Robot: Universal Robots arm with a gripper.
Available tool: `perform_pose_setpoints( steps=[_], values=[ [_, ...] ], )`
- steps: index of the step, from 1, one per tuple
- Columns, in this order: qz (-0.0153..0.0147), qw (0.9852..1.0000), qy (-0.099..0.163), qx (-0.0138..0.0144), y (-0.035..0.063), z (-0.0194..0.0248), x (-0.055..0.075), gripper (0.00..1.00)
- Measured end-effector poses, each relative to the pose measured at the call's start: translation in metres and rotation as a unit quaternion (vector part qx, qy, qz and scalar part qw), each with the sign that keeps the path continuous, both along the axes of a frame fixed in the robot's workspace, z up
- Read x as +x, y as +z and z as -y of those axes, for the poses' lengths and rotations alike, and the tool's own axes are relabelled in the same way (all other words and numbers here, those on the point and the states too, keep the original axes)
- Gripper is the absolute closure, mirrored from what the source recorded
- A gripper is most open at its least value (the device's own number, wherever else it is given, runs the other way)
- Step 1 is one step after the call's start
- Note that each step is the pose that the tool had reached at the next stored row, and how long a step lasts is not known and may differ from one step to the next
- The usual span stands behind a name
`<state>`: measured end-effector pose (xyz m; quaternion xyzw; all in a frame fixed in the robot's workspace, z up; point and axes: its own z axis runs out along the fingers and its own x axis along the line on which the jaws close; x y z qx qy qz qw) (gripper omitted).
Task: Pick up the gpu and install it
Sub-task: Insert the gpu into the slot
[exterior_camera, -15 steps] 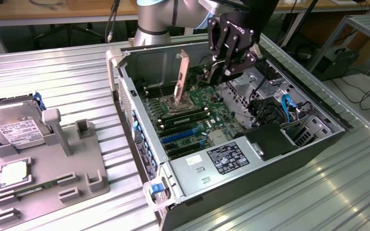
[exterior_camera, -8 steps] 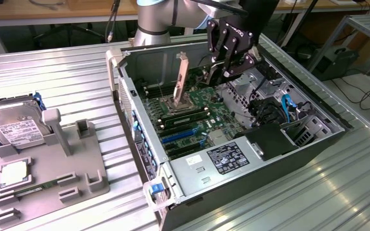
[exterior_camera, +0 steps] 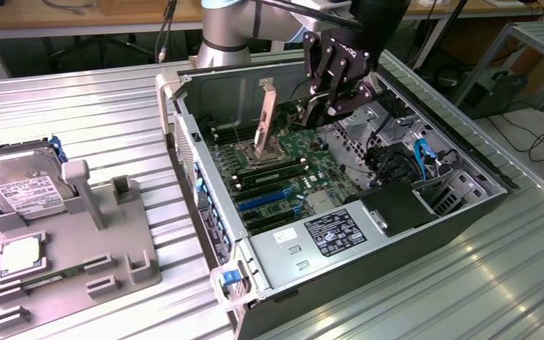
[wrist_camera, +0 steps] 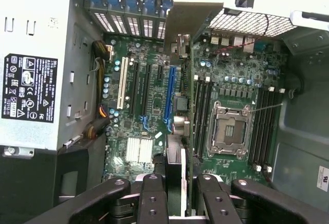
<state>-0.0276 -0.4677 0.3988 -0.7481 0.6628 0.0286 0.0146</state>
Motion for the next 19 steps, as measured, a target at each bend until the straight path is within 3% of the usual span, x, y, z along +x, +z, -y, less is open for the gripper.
perform_pose_setpoints(
  steps=[6, 19],
  values=[
    [0.0001, 1.0, 0.0, 0.0042, -0.0033, 0.0005, 0.0, 0.72],
    [-0.0002, 1.0, 0.0, 0.0088, -0.0099, 0.0012, 0.0, 0.72]
  ],
)
